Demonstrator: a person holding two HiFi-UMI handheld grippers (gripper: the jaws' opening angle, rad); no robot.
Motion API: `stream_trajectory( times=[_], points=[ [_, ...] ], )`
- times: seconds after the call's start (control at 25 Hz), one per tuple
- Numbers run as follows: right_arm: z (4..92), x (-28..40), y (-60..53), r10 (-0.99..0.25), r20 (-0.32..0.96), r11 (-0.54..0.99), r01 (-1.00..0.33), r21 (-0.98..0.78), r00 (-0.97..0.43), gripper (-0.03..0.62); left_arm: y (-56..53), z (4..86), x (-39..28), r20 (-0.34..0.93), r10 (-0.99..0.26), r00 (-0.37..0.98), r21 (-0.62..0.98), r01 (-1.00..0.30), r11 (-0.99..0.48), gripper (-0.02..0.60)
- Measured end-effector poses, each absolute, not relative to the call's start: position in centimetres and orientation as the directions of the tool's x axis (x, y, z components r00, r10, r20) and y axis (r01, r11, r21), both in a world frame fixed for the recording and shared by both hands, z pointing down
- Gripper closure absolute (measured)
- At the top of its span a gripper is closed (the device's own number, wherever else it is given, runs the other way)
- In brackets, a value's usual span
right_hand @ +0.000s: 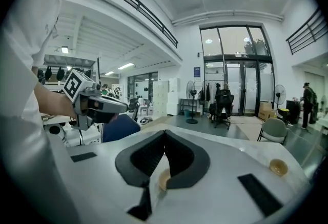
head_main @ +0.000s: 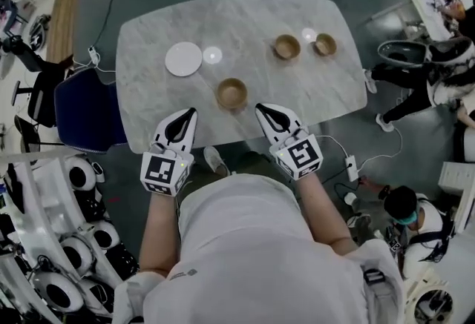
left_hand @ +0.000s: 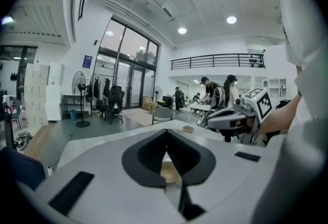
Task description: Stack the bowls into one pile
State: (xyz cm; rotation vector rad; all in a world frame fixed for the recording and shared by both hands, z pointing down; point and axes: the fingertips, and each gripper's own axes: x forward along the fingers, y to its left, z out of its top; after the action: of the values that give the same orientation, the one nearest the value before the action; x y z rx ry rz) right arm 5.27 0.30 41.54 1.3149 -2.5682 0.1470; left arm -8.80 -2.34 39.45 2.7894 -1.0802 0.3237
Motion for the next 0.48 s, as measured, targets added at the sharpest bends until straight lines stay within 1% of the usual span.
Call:
stream_trajectory(
  times=[0.24, 0.48],
  points=[
    [43.1, 5.6, -3.1, -0.815, 0.335, 0.523, -0.849, 0.077, -0.472, 0.583, -5.0, 40.4, -10.5, 0.278, -0.616, 0.737, 0.057, -0.653, -0.756, 0.578],
    [46.2, 9.8, -5.6, -0.823, 0.429, 0.466, -0.875, 0.133, -0.373, 0.577, -6.2, 41.5, -9.8, 0.314, -0.6, 0.736, 0.081, -0.65, -0.755, 0.578]
  ],
)
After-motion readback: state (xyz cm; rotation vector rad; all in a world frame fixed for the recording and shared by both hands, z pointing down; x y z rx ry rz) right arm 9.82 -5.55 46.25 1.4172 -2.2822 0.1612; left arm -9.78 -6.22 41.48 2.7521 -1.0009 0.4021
